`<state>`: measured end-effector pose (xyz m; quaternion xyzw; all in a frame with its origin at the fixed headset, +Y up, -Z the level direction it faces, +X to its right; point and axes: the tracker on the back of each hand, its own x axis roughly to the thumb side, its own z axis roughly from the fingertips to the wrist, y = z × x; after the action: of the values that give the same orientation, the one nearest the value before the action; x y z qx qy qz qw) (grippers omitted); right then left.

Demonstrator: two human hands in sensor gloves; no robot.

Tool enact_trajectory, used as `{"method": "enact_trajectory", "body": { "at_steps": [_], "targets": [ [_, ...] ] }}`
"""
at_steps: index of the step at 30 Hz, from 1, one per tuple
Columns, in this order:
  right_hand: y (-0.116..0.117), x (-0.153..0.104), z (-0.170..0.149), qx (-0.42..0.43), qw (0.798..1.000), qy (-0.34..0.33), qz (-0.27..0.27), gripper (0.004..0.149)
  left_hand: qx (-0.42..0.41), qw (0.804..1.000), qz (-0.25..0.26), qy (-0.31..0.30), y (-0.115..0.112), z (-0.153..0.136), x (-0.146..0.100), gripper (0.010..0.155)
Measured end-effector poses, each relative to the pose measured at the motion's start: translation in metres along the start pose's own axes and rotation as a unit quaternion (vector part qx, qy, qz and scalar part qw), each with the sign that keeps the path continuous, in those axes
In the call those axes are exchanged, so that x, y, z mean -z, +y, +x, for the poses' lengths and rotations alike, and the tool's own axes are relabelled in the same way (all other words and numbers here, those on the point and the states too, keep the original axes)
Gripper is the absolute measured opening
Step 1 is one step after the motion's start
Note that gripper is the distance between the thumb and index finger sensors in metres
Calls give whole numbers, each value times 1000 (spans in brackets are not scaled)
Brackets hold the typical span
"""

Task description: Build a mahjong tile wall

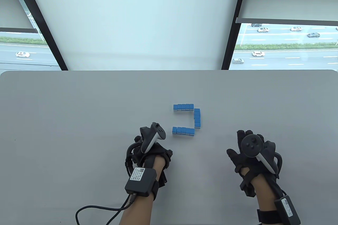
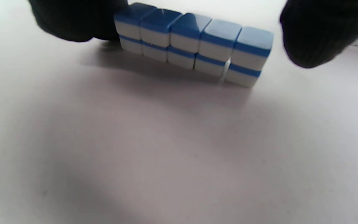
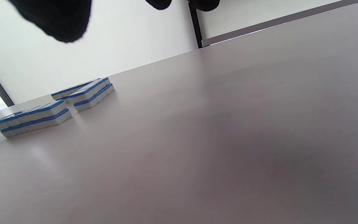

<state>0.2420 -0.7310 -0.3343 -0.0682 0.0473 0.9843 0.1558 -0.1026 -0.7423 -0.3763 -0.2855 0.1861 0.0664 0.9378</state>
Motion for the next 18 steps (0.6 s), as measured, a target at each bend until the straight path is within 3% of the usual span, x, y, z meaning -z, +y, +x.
{"method": "enact_trajectory", "body": {
  "at_steps": [18],
  "targets": [
    [-2,0,1,4,1000,0,2,85,47,999,16,9,-3,19,2,110]
  ]
}}
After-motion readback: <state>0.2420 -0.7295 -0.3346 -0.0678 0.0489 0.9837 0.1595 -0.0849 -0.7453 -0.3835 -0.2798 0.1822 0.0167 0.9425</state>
